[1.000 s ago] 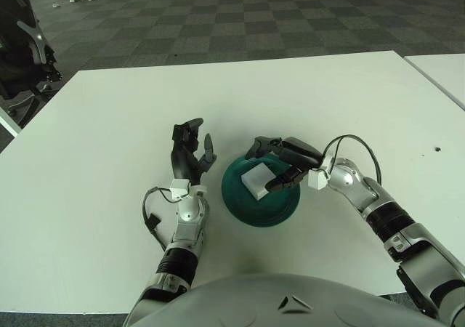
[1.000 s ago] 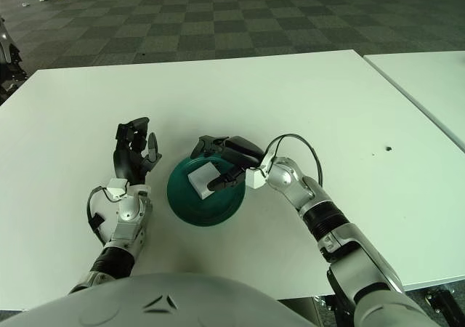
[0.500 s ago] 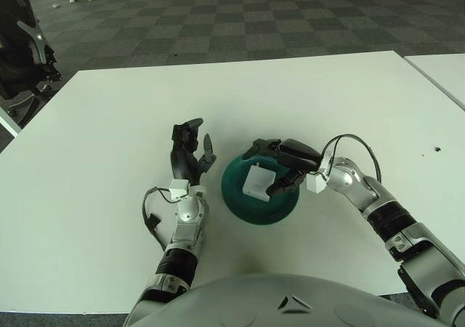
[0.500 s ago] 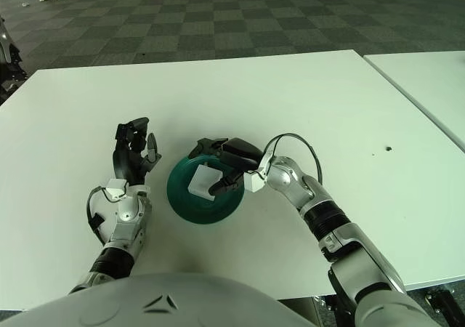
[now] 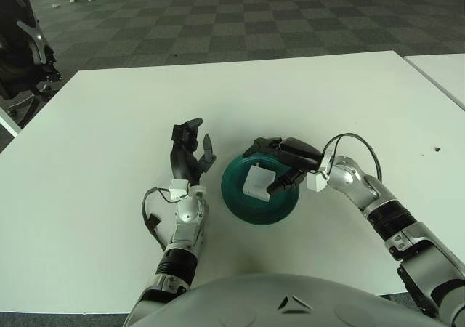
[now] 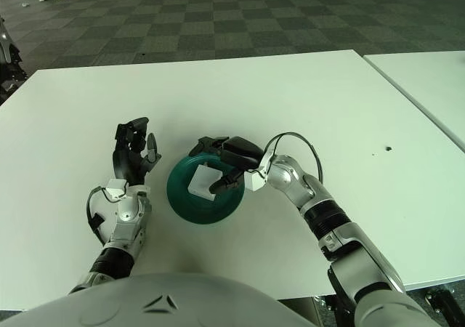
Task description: Put the charger into the plate.
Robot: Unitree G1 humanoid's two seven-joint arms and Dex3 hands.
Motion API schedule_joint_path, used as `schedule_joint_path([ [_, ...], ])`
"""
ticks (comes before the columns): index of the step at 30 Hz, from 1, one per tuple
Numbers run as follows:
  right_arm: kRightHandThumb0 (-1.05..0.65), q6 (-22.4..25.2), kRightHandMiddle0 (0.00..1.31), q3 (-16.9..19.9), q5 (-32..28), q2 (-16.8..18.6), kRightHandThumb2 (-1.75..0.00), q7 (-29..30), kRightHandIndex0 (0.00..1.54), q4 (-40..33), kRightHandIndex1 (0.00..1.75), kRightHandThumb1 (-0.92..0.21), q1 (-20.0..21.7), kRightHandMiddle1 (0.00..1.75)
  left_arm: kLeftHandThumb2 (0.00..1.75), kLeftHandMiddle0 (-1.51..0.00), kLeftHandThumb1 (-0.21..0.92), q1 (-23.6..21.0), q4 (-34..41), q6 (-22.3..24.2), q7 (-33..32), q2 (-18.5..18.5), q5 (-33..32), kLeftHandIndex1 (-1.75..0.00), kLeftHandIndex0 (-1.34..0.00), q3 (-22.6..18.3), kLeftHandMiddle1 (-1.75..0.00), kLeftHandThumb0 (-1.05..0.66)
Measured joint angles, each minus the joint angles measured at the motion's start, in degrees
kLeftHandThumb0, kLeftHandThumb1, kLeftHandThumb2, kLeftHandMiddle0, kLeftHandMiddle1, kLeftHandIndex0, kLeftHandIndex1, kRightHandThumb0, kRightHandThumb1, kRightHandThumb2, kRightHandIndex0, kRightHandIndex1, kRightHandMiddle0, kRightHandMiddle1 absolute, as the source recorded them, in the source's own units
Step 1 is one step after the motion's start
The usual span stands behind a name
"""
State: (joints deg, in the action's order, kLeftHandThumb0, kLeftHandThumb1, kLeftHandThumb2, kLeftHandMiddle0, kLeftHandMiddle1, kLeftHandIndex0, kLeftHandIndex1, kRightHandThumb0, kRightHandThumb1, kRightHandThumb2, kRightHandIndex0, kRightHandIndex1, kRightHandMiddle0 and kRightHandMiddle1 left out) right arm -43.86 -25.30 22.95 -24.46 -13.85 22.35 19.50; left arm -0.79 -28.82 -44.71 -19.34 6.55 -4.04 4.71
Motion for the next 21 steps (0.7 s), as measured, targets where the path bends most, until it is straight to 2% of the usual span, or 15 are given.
schedule_joint_path([
  [1,-0.95,-1.39,0.0,0.79,-2.08,0.86,-0.61,0.08,0.28,1.29,0.01,-0.92,-0.01,0.72,0.77,-0.51,0.92,0.0,0.01,-0.04,0.05,0.0,-0.02,-1.19,-0.36,-0.01,-0.06,-0.6],
  [2,-0.94,-2.38,0.0,1.48,-4.09,1.63,-0.65,0.09,0.24,2.5,0.01,-0.92,-0.01,0.62,0.76,-0.51,0.92,0.01,0.01,-0.05,0.1,0.0,-0.04,-1.2,-0.36,-0.04,-0.06,-0.61],
  [5,-0.92,-4.29,0.0,3.8,-10.92,4.57,-0.61,-0.08,0.25,5.34,0.02,-0.92,-0.01,0.63,0.76,-0.49,0.92,0.01,0.08,-0.06,0.56,0.0,-0.17,-1.18,-0.33,-0.06,-0.05,-0.63],
  [9,-0.86,-3.9,0.0,7.38,-19.4,9.05,-0.62,-0.08,0.27,6.62,0.03,-0.92,-0.32,0.67,0.78,-0.42,0.92,0.07,0.35,-0.05,2.54,0.0,-1.39,-1.03,-0.17,-0.19,-0.01,-0.7],
  [13,-0.83,-0.44,0.0,11.07,-28.12,14.39,-0.67,0.07,0.31,6.15,0.03,-0.92,-0.6,0.71,0.8,-0.37,0.92,0.15,0.59,-0.04,5.32,0.0,-3.62,-0.97,-0.08,-0.47,0.0,-0.74],
  [21,-0.83,7.63,0.02,16.4,-42.11,20.92,-0.75,-2.69,0.42,2.75,0.05,-0.92,-1.85,0.85,0.81,-0.32,0.92,0.15,0.86,-0.01,10.28,0.07,-7.37,-0.93,-0.02,-1.45,0.0,-0.76],
])
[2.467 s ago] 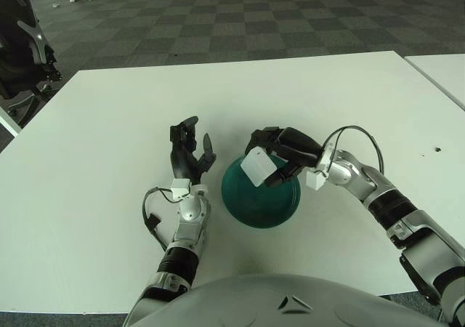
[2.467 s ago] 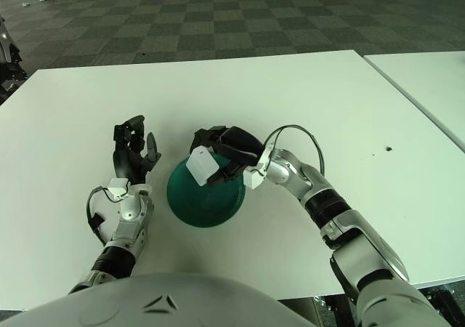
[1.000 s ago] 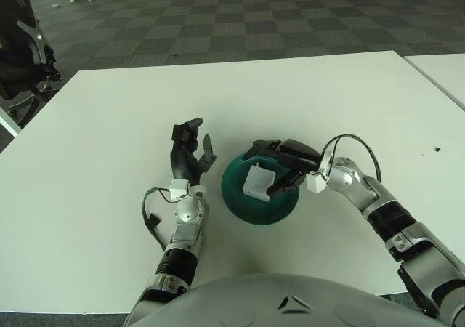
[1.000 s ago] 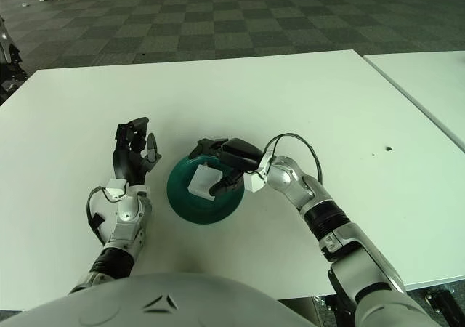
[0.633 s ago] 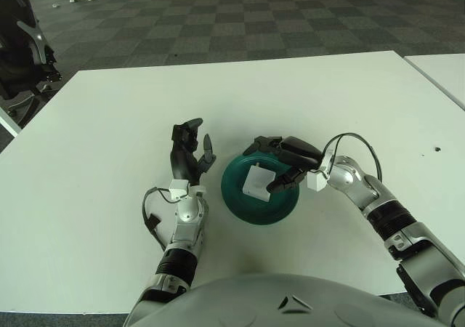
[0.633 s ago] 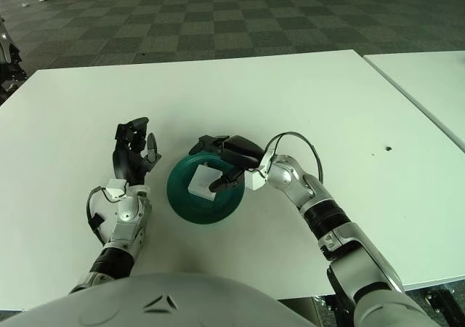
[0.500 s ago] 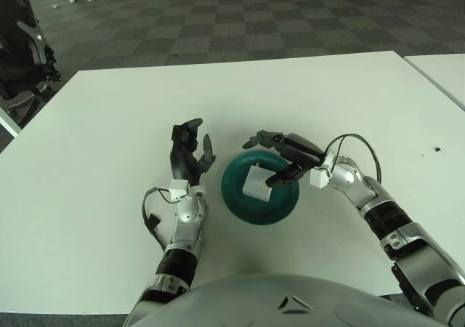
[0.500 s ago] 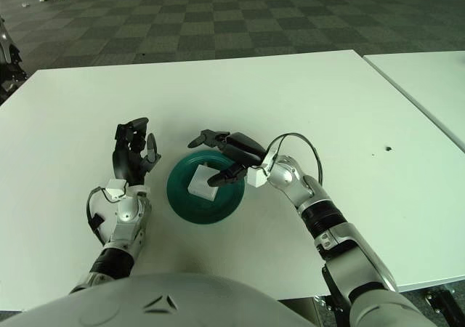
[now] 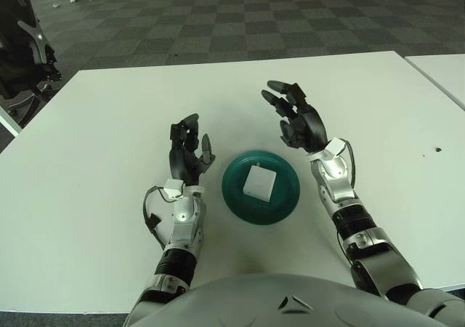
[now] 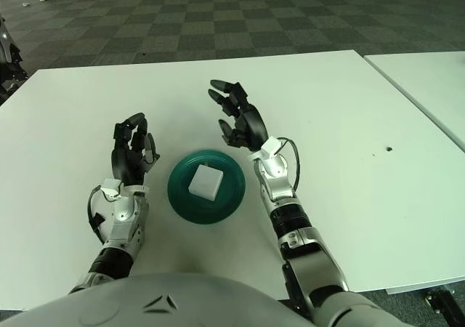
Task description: Put the charger into the plate.
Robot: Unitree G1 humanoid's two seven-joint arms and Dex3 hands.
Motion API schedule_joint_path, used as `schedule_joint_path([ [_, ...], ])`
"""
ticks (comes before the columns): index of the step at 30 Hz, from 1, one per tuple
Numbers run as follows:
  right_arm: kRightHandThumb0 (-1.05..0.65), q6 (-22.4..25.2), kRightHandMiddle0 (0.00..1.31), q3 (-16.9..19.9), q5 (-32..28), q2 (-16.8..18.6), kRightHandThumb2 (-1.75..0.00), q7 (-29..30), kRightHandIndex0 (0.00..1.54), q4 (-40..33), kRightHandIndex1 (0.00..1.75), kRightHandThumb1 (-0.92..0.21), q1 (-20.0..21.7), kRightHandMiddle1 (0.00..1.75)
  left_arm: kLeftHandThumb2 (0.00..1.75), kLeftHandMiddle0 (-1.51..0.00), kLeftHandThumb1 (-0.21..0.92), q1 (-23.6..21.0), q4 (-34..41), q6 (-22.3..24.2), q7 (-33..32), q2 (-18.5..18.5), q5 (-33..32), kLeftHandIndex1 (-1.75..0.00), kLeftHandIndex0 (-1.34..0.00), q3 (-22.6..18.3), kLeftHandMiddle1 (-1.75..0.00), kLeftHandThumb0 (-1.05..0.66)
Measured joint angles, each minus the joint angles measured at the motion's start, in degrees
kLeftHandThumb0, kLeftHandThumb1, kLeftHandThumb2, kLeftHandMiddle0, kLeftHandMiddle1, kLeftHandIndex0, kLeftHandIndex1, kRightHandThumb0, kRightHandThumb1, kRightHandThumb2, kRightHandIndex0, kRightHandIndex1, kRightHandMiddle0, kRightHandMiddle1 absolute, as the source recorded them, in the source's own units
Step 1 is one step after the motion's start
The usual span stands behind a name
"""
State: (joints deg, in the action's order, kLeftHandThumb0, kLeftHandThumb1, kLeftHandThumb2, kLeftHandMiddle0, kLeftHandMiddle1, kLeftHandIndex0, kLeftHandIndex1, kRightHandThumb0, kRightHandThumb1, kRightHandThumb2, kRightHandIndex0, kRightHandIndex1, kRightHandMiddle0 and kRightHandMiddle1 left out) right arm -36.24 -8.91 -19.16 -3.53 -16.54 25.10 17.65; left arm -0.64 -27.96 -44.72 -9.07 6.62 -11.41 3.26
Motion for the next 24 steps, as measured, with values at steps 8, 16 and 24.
schedule_joint_path([
  [8,-0.83,3.38,0.04,7.41,-9.5,2.05,-0.81,-4.5,0.46,-0.31,0.06,-0.92,-0.26,0.87,0.81,-0.33,0.92,0.0,0.08,0.0,2.53,0.05,-1.75,-0.94,-0.04,-0.87,0.0,-0.77],
  [16,-0.82,3.49,0.02,12.85,-11.01,2.75,-0.8,-5.08,0.45,2.05,0.05,-0.92,0.06,0.87,0.79,-0.35,0.92,0.03,0.08,0.07,4.13,0.07,-2.07,-1.02,-0.09,-1.22,-0.01,-0.77],
  [24,-0.77,2.99,0.02,16.92,-10.32,3.05,-0.76,-7.25,0.44,15.62,0.03,-0.92,2.48,0.86,0.78,-0.38,0.92,0.06,0.39,0.59,4.56,0.07,-2.18,-1.05,-0.1,-1.31,-0.02,-0.78],
])
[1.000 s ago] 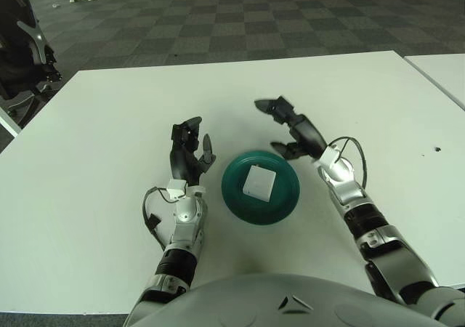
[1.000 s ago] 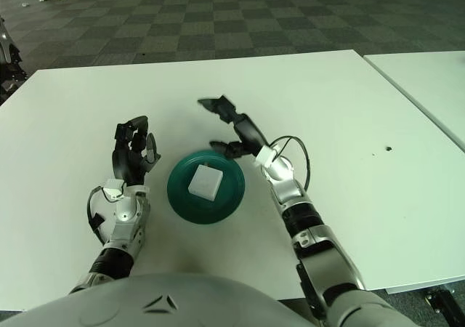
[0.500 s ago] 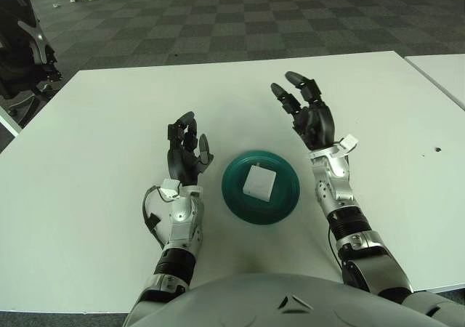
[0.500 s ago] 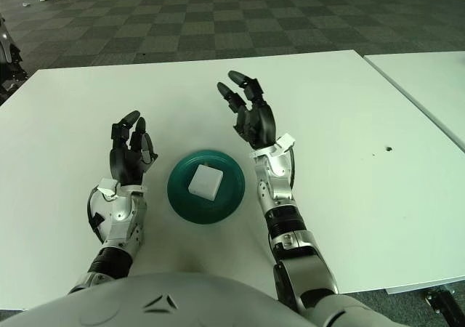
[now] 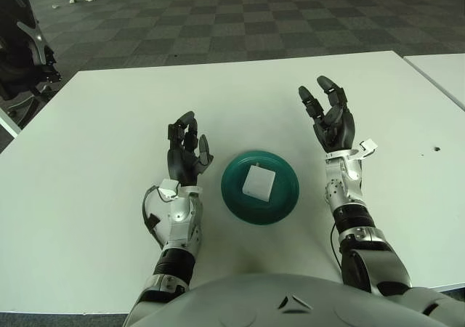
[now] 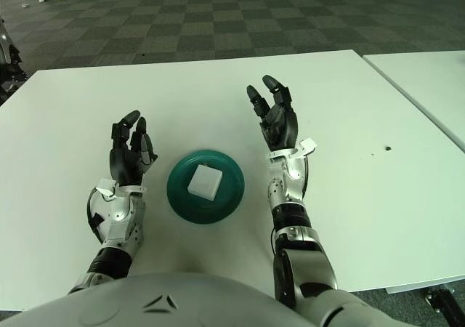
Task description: Put the charger into the plate.
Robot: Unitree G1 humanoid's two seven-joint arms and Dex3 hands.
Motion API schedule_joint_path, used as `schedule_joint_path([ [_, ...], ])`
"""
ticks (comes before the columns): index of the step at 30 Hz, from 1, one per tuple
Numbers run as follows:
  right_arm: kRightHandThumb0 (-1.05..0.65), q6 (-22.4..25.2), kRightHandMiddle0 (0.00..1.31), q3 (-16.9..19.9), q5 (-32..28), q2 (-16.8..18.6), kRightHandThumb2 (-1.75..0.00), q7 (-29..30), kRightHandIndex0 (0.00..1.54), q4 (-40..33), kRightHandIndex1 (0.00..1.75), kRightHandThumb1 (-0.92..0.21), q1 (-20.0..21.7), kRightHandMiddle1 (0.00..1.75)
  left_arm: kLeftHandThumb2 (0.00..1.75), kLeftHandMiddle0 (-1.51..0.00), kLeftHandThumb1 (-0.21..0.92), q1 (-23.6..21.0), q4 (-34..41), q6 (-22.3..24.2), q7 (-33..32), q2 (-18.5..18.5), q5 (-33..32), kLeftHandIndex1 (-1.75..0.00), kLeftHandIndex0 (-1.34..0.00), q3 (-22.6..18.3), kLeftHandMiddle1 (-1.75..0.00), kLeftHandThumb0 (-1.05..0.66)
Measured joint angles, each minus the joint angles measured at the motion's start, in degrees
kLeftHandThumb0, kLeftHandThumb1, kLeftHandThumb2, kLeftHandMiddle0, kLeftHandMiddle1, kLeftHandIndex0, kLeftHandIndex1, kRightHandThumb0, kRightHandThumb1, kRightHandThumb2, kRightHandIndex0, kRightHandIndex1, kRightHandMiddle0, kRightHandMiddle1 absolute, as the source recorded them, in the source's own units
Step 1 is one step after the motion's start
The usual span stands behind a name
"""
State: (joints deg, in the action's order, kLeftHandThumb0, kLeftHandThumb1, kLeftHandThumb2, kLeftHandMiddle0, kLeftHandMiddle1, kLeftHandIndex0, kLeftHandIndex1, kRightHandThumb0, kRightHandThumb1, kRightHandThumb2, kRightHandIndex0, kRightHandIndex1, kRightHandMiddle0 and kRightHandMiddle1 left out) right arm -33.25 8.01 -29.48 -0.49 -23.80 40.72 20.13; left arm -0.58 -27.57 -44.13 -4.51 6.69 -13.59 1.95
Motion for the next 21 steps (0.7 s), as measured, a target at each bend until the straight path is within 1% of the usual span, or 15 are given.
schedule_joint_path([
  [4,-0.76,-0.05,0.02,0.65,1.54,-0.05,-0.74,-0.3,0.41,3.14,0.02,-0.92,-0.27,0.86,0.76,-0.41,0.92,0.05,0.22,0.6,0.23,0.0,-0.2,-1.05,-0.1,-0.01,-0.04,-0.78],
  [11,-0.77,-0.47,0.06,1.23,4.47,-0.41,-0.7,-0.22,0.41,4.44,0.01,-0.92,-1.45,0.86,0.75,-0.42,0.92,0.4,0.62,1.3,1.69,-0.02,-0.85,-1.05,-0.1,-0.17,-0.04,-0.79],
  [17,-0.79,-0.4,0.03,1.47,7.35,-2.1,-0.65,0.35,0.36,5.14,0.0,-0.92,-1.45,0.84,0.76,-0.39,0.92,0.75,1.11,1.3,3.69,-0.08,-0.75,-1.0,-0.06,-0.11,-0.02,-0.8],
  [21,-0.8,-0.13,0.01,1.48,9.54,-3.62,-0.64,1.26,0.33,4.55,0.0,-0.92,-2.25,0.81,0.79,-0.37,0.92,1.4,2.01,1.32,4.88,-0.11,-0.6,-0.96,-0.02,-0.03,-0.01,-0.79],
])
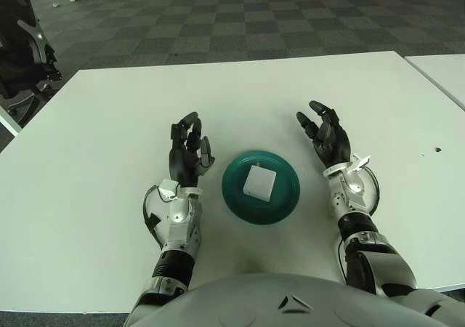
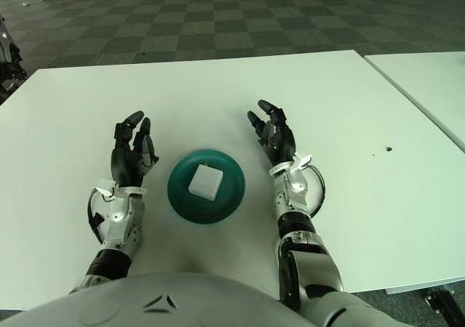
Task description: Put the charger into the plate.
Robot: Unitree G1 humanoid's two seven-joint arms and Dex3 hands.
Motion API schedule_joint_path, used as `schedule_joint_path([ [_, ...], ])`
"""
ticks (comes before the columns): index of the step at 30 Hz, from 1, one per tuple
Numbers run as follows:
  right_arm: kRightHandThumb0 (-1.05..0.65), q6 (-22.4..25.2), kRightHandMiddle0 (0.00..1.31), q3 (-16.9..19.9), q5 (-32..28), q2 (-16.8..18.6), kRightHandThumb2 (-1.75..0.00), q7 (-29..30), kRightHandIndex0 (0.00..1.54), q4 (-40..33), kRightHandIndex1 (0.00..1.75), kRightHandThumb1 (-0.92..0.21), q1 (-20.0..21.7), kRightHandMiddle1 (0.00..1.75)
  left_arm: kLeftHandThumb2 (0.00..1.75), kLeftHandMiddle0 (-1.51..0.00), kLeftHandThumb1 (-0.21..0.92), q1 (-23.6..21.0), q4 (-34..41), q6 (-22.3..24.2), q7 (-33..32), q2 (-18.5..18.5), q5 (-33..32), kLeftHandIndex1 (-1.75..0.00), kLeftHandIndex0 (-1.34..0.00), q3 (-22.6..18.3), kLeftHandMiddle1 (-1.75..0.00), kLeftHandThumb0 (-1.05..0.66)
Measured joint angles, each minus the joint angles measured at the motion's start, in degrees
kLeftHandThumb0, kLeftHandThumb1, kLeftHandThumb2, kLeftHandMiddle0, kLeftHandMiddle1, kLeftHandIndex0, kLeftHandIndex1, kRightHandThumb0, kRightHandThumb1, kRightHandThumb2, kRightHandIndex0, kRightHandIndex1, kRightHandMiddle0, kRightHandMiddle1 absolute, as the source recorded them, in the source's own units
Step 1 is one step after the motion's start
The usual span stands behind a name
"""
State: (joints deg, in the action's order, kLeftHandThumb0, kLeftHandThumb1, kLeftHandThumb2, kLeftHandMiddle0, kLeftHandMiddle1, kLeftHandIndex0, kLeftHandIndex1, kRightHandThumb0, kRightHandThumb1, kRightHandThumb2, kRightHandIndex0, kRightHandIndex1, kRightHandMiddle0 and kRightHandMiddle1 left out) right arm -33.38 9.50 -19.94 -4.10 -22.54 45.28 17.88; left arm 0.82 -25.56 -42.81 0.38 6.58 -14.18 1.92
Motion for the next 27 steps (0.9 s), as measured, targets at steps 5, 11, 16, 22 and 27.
schedule_joint_path([
  [5,-0.84,0.04,0.0,-0.58,3.72,-1.44,-0.64,1.75,0.24,-4.18,0.0,-0.92,-3.17,0.65,0.82,-0.34,0.92,1.53,1.7,0.25,0.82,-0.05,0.84,-0.92,-0.01,0.16,0.0,-0.78],
  [11,-0.88,0.03,0.0,-2.41,9.28,-2.53,-0.68,4.01,0.2,-9.38,0.0,-0.92,-7.18,0.54,0.83,-0.35,0.92,3.97,4.27,0.78,0.73,-0.11,3.33,-0.96,-0.09,0.41,-0.01,-0.79],
  [16,-0.89,-0.96,0.0,-5.02,16.87,-2.84,-0.78,7.67,0.19,-15.54,0.0,-0.92,-11.61,0.44,0.84,-0.33,0.92,6.49,6.59,0.96,-1.18,-0.16,7.7,-0.93,-0.05,0.59,0.0,-0.81],
  [22,-0.89,-2.18,0.0,-7.83,26.17,-3.84,-0.83,12.91,0.21,-20.8,0.01,-0.92,-14.9,0.35,0.88,-0.26,0.92,12.09,11.68,1.62,-5.39,0.12,15.03,-0.71,0.0,1.34,-0.01,-0.84],
  [27,-0.9,-0.36,0.0,-9.53,35.32,-4.62,-0.85,19.91,0.25,-24.09,0.02,-0.92,-17.68,0.28,0.92,-0.19,0.92,17.18,16.63,1.77,-9.1,-0.12,19.89,-0.52,0.0,2.25,0.0,-0.86],
])
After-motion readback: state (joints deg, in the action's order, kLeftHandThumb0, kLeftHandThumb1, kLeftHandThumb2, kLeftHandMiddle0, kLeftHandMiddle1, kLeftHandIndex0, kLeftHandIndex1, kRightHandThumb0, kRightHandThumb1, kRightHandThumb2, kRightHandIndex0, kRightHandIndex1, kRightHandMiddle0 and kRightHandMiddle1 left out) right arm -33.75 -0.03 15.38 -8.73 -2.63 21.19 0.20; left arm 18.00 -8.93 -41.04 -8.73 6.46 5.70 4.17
